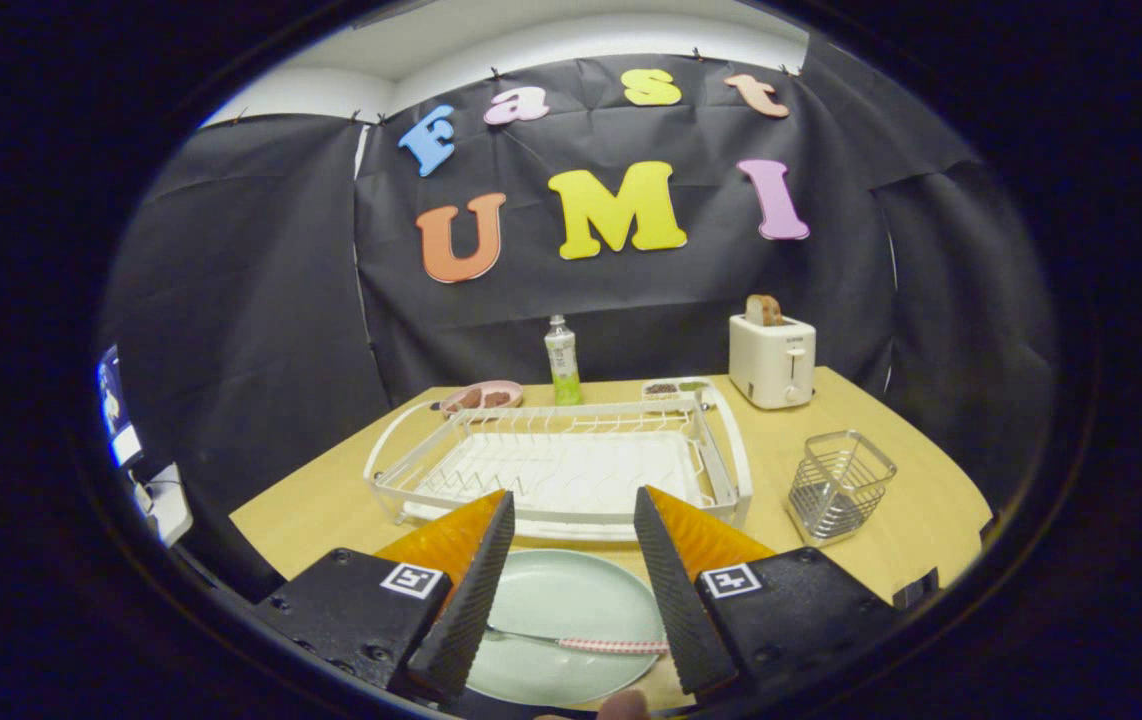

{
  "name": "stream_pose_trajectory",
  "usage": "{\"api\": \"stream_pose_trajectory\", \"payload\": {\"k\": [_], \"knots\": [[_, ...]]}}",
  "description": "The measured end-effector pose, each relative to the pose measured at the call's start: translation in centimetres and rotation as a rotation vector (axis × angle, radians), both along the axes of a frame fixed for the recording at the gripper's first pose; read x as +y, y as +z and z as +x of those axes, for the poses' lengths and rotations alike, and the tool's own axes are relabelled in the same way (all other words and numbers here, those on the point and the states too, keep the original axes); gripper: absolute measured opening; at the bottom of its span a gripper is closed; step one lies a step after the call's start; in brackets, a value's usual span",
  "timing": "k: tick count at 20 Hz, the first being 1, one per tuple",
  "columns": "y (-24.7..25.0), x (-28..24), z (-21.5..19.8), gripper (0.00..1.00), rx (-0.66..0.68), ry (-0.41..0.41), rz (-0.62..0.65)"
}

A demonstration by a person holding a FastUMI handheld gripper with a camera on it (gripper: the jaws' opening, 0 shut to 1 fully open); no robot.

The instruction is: Take the plate from the dish rack, then take the spoon from the basket and place it into the plate.

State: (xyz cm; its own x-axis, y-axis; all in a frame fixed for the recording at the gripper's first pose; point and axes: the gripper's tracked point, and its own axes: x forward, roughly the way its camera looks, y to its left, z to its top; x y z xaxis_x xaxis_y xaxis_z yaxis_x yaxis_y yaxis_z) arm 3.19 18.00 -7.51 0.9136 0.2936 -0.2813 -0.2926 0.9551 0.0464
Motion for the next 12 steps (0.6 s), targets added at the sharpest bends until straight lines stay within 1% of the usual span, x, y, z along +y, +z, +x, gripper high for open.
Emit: {"api": "stream_pose_trajectory", "payload": {"k": [2,3,7,8,9,12], "knots": [[1.2,-0.6,-0.3,0.8,-0.044,-0.031,-0.003],[1.8,-1.2,-0.6,0.8,-0.069,-0.059,-0.01],[4.5,-2.7,-1.9,0.81,-0.21,-0.142,-0.068],[4.8,-2.5,-2.5,0.92,-0.236,-0.148,-0.074],[5.5,-2.3,-3.2,1.0,-0.257,-0.145,-0.074],[6.0,-2.4,-4.3,1.0,-0.298,-0.168,-0.044]]}}
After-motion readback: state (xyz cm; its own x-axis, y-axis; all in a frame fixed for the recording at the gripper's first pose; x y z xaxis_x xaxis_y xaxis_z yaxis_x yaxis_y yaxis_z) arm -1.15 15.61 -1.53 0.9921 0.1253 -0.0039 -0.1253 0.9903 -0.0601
